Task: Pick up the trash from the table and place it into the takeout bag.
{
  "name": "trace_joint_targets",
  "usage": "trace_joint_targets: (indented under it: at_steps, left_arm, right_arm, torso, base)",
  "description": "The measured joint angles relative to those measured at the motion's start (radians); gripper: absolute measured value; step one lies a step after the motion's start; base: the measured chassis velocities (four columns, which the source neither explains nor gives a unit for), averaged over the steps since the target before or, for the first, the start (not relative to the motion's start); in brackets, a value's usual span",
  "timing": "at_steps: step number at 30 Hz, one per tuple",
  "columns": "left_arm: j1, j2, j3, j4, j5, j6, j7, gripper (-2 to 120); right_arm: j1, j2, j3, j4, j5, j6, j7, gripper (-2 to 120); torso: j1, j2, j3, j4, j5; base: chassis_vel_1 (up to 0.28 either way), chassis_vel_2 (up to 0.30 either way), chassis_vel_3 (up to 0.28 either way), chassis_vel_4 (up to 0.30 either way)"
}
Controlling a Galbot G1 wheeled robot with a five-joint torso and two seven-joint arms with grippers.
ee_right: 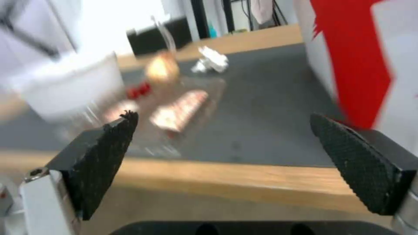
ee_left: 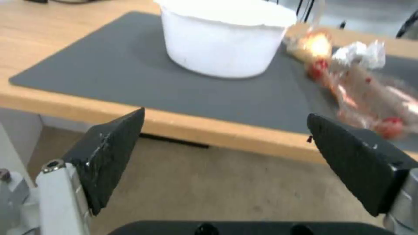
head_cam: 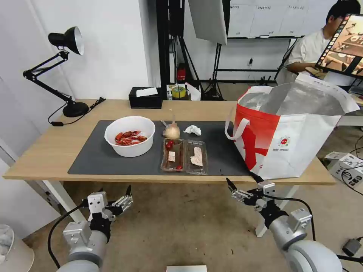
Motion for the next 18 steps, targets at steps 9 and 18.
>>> trace_joint_targets:
  at_steps: [9,18]
  left_arm:
    - [0.016,-0.003,-0.009,0.001,0.005,-0.034,0.013,100]
    - [0.050,-0.013,-0.019,-0.005,0.051,-0.035,0.019,100]
  right_arm:
    - [0.113,-0.002,-0.141,0.068,0.579,-0.031,0.252,100]
    - [0.241,0.074,-0.272,0.058,0.884,0.024,0.553,100]
  torso:
    - [0.000,0.000,0.000,0.0002,-0.0002]
    - [0.000,0.000,0.000,0.0002,-0.0001]
  base:
    - [0.000,0.000,0.000,0.000]
    - [0.000,0.000,0.000,0.000]
